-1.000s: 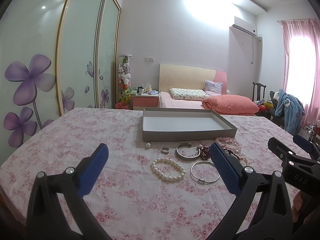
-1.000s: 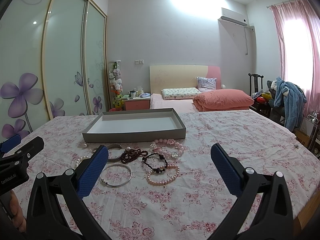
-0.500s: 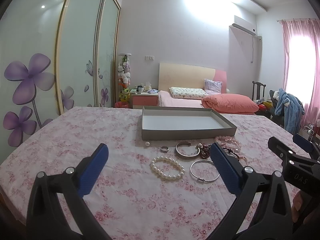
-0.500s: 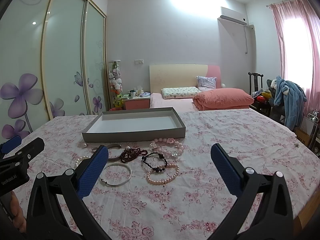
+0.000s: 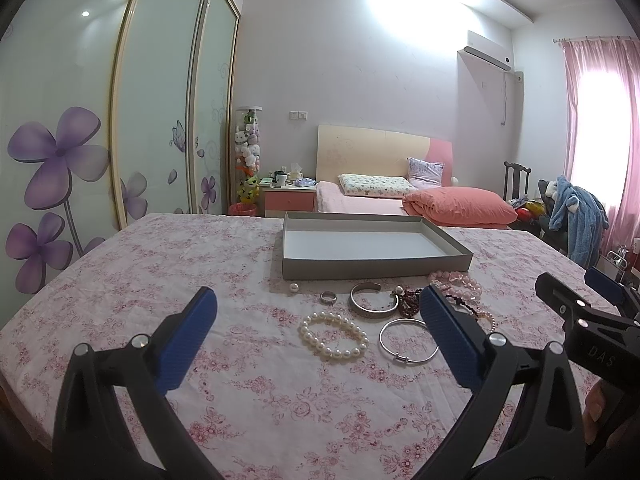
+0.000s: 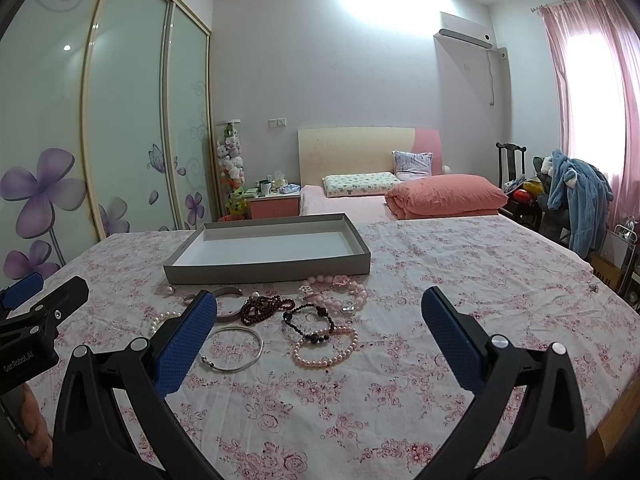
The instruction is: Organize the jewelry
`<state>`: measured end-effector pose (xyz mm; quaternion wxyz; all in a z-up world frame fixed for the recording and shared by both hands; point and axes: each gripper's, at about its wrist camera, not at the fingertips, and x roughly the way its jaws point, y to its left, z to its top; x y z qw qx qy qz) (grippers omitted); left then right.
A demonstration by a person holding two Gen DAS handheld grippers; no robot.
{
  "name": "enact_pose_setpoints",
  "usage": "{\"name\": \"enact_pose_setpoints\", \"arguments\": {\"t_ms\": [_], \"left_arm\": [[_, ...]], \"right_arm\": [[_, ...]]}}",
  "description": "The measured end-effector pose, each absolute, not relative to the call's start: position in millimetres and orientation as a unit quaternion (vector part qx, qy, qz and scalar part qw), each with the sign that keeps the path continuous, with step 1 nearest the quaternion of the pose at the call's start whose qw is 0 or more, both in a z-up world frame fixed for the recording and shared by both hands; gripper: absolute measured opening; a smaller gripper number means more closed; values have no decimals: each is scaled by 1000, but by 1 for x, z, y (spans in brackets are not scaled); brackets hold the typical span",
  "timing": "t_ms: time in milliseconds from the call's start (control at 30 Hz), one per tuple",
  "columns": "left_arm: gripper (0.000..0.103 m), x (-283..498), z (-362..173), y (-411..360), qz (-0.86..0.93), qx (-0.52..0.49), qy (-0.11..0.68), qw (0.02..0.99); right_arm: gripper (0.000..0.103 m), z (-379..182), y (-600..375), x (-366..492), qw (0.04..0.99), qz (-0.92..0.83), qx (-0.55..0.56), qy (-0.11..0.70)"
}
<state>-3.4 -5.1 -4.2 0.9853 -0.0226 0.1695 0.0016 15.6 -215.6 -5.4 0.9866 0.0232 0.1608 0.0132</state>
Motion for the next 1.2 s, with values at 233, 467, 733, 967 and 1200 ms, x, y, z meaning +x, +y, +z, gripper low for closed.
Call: {"name": "enact_pose_setpoints", "arguments": {"t_ms": [233, 467, 733, 967, 1200], "left_arm": [[99, -2, -8, -6, 2, -23, 170, 985], [99, -2, -8, -6, 2, -23, 171, 985], [99, -3, -12, -8, 1, -23, 174, 984], [99, 12, -16, -1, 11, -22, 215, 976], [99, 43, -32, 11, 23, -22, 283, 958]], "right_arm": [[101, -6, -216, 16, 987, 13, 24, 161], [101, -6, -216, 16, 986, 13, 24, 162], [101, -7, -215, 16, 986, 13, 24, 162], [98, -24, -234, 39, 975, 6, 30, 219], [61, -49, -255, 86, 941, -8, 31, 337]]}}
